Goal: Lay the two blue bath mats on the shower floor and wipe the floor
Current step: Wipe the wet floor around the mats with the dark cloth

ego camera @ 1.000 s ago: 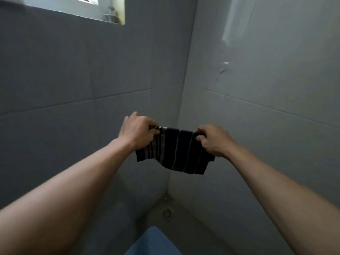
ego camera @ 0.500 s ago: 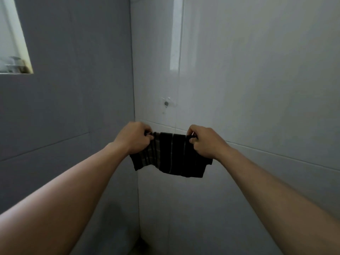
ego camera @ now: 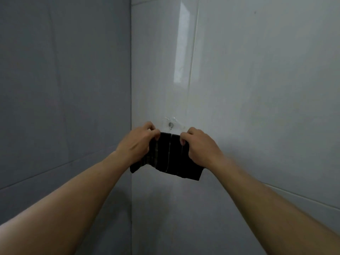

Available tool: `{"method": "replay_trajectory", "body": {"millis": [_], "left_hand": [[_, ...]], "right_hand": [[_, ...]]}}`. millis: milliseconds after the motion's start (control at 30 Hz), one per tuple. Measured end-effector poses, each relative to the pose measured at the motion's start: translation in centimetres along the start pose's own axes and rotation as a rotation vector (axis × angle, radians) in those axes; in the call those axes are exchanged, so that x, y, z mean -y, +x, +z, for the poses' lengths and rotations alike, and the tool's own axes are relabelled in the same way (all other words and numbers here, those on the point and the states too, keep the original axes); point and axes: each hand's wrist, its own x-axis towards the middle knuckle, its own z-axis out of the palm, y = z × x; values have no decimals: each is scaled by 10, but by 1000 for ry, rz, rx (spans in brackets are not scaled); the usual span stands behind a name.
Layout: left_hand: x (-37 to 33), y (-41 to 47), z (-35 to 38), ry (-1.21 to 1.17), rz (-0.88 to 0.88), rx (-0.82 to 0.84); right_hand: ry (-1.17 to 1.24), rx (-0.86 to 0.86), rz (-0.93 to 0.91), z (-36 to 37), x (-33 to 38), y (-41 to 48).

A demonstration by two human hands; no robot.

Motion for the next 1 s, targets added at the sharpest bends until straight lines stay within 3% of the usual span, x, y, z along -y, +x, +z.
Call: {"method": "replay_trajectory", "body": {"millis": [167, 500, 800, 1000], "left_hand": [[39, 42, 32, 88, 57, -11], [59, 96, 97, 236, 88, -99], [63, 74, 123, 199, 64, -8], [65, 71, 120, 79, 74, -41]], "right_hand": [[-126, 19, 27, 28, -12, 49], [-415, -131, 47, 64, -33, 98], [-522, -80, -4, 89, -34, 87], [-483, -63, -66, 88, -36, 81]]}}
